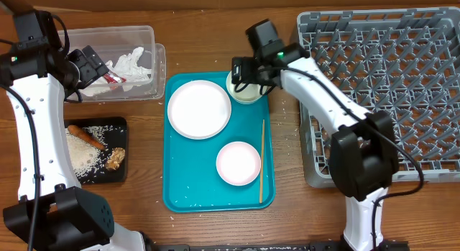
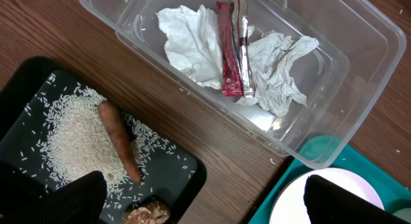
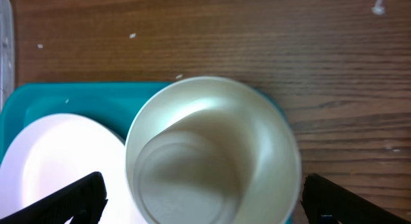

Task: Sort waste into correct bins and load items into the dishwasher

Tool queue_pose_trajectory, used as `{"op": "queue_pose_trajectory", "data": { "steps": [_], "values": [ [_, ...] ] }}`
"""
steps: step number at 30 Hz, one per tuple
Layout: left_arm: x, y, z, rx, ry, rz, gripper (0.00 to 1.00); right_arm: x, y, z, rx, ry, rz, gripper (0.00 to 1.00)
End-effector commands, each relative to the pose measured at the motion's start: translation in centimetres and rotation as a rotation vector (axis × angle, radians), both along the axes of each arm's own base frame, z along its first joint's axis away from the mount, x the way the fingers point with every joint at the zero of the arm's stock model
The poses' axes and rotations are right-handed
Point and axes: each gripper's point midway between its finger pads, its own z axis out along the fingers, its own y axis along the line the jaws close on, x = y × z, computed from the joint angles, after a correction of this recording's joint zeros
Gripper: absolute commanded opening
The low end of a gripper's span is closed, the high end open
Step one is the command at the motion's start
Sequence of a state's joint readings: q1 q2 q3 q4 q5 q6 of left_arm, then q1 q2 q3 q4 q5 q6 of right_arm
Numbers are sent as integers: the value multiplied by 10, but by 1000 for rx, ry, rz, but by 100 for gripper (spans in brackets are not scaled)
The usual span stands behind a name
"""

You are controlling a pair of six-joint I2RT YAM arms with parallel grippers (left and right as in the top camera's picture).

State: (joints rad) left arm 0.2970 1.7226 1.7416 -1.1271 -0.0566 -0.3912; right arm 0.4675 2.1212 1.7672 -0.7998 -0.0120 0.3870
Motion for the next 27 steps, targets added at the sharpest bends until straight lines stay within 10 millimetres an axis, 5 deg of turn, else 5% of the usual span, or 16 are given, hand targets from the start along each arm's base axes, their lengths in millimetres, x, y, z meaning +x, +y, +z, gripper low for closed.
{"op": "queue_pose_trajectory", "data": {
  "steps": [1, 23, 27],
  "values": [
    [0, 1, -3, -11, 4, 17, 100, -5, 16, -14, -56, -11, 48, 100],
    [0, 1, -3, -11, 4, 17, 100, 3, 17, -26, -133, -62, 24, 100],
    [0, 1, -3, -11, 4, 17, 100, 3, 17, -34, -140, -51, 25, 89]
  ]
}}
